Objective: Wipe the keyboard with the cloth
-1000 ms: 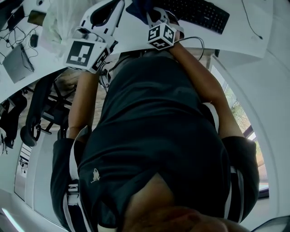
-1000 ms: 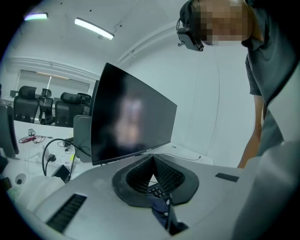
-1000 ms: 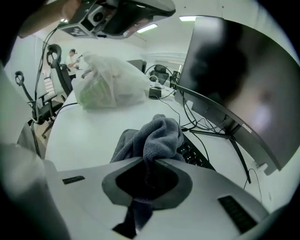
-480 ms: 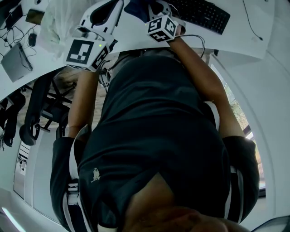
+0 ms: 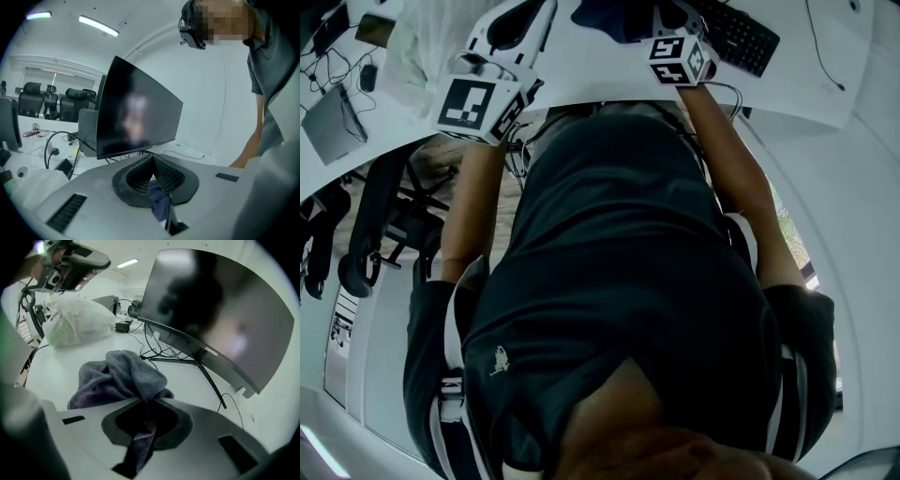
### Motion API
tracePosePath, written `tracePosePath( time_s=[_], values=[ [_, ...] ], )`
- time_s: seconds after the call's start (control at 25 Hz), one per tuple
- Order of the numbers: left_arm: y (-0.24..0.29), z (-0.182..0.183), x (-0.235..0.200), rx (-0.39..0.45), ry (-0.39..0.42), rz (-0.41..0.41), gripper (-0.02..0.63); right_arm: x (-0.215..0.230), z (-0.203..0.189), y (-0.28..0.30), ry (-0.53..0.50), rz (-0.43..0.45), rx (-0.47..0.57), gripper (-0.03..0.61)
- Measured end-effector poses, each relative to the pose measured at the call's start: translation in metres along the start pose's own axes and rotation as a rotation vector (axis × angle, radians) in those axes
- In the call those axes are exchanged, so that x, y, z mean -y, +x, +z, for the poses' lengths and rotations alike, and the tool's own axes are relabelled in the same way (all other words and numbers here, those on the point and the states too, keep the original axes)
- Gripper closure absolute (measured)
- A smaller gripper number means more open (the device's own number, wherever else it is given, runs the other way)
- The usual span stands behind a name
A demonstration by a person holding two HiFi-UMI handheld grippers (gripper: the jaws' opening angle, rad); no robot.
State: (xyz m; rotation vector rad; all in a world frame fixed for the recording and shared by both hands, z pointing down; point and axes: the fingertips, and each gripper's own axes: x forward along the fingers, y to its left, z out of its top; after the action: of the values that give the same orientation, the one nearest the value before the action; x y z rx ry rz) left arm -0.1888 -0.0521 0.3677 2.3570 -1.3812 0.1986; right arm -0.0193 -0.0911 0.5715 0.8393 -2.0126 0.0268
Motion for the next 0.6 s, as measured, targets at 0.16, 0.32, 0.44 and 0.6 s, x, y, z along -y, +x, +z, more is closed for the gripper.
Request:
tracePosePath(
  time_s=[0.16,0.32,0.44,0.6],
  values=[
    [0.008,-0.003,0.007,-0.006,0.000,-0.022,0.607,-0.024,0.023,0.011,-0.037,0.026,0.012,0.545],
    [0.018,0.003,0.014,0.000,0.009,-0.043,0.607,-0.028,0.037,0.019,-0.075,0.057,0.041,0.545],
    [0.018,0.004,0.015,0.002,0.015,-0.044,0.607,-0.007,0.024,0.014,-0.078,0.032,0.042,0.545],
    [0.014,0.000,0.011,-0.009,0.011,-0.032,0.607,0.025,-0.006,0.002,-0.036,-0.024,0.014,0.545]
  ],
)
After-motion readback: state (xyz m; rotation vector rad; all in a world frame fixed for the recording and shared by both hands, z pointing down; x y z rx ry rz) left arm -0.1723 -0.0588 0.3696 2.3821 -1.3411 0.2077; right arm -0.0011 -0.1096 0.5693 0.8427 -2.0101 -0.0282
